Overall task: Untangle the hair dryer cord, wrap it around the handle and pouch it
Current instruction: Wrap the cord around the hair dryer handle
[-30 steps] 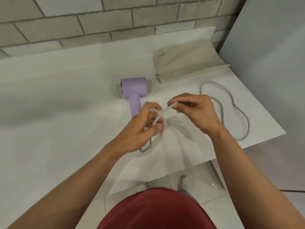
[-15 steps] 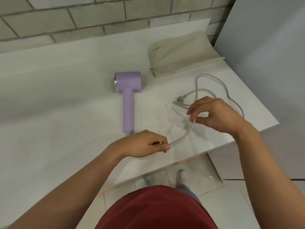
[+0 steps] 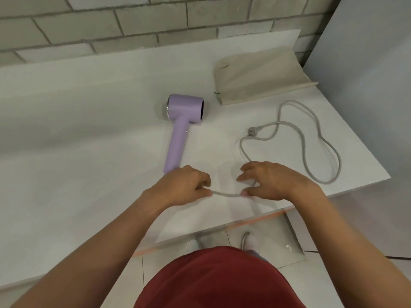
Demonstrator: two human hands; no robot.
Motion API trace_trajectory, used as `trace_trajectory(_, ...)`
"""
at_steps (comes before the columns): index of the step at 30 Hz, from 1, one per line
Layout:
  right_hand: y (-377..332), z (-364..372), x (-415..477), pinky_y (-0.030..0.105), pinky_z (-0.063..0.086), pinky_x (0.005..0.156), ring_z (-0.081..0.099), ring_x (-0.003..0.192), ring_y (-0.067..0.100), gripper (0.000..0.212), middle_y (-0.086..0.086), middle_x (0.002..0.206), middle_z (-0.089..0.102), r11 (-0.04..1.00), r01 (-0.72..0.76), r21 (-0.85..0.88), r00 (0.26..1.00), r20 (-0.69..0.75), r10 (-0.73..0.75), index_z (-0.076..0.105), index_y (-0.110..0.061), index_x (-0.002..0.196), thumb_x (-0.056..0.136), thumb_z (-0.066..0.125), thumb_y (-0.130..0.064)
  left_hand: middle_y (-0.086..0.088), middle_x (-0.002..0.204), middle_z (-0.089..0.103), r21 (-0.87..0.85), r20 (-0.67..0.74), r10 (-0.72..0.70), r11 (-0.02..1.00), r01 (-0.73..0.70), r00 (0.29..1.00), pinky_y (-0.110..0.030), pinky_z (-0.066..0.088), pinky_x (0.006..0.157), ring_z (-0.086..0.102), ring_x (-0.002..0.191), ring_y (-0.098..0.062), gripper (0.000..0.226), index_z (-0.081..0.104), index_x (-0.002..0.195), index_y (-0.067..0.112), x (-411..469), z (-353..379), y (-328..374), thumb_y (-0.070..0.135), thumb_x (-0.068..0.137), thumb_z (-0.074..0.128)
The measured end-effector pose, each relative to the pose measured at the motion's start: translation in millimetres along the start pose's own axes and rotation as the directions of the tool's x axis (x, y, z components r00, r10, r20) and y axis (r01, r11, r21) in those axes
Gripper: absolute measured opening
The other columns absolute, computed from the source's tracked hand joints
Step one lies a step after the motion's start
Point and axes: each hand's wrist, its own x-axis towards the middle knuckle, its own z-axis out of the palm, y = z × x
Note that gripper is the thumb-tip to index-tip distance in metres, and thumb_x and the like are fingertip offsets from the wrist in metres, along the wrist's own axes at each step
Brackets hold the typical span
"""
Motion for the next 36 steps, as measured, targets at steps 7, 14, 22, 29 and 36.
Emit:
trace_trajectory(7, -29, -13, 7, 0.037, 0.054, 0.087, 0.065, 0.108, 0.019, 0.028, -0.012, 0.128, 0.071, 0.997, 0.025, -0.071, 0.969, -0.242, -0.041, 0.075, -0.035, 0.123, 0.1, 0.065, -0.047, -0.007, 0.125, 0.066, -0.144, -0.421, -0.138, 0.986, 0.084, 0.897, -0.042, 0.051, 0.095, 0.063, 0.111, -0.028, 0.049, 0.071, 0.124, 0.017, -8, -54, -53, -0.009, 0.089, 0.048)
trace_trajectory(14, -36, -11, 13, 0.048, 0.044, 0.109, 0.046, 0.139, 0.027, 0.058, -0.01, 0.15, 0.06, 0.928, 0.298, -0.224, 0.858, -0.363, -0.363, 0.082, -0.031, 0.112, 0.088, 0.054, -0.076, -0.009, 0.165, 0.032, 0.404, -0.245, 0.195, 0.911, -0.083, 0.95, -0.046, 0.048, 0.1, 0.027, 0.152, -0.032, 0.069, 0.056, 0.146, 0.023, 10, -66, -92, -0.012, 0.086, 0.057)
trace_trajectory(22, -32, -5, 21, 0.061, -0.017, 0.123, 0.012, 0.159, 0.01, 0.031, -0.019, 0.147, 0.052, 0.91, 0.285, -0.301, 0.958, 0.106, -0.265, 0.077, -0.037, 0.11, 0.087, 0.074, -0.057, 0.003, 0.144, 0.058, 0.727, 0.053, 0.388, 0.617, -0.302, 0.92, -0.036, 0.027, 0.118, 0.039, 0.147, -0.025, 0.044, 0.063, 0.131, 0.026, 59, -72, -96, 0.016, 0.089, 0.071)
trace_trajectory(29, -27, -70, -10, 0.05, 0.007, 0.131, 0.059, 0.127, -0.001, 0.04, -0.022, 0.107, 0.076, 0.897, 0.395, 0.199, 0.911, -0.209, -0.355, 0.078, -0.045, 0.1, 0.081, 0.066, -0.077, 0.0, 0.098, 0.064, 0.765, 0.071, 0.557, 0.503, -0.404, 0.828, -0.047, 0.04, 0.108, 0.062, 0.104, -0.03, 0.022, 0.067, 0.102, 0.021, 59, -100, -97, 0.016, 0.081, 0.066)
trace_trajectory(36, -24, -156, -35, 0.045, 0.056, 0.079, 0.066, 0.071, 0.023, 0.03, 0.004, 0.079, 0.074, 0.668, 0.519, 0.533, 0.846, -0.43, -0.314, 0.083, -0.024, 0.089, 0.08, 0.087, -0.052, -0.004, 0.094, 0.057, 0.664, -0.085, 0.474, 0.683, -0.304, 0.877, -0.043, 0.052, 0.073, 0.057, 0.072, -0.031, 0.026, 0.061, 0.108, 0.015, 45, -122, -69, 0.019, 0.084, 0.071)
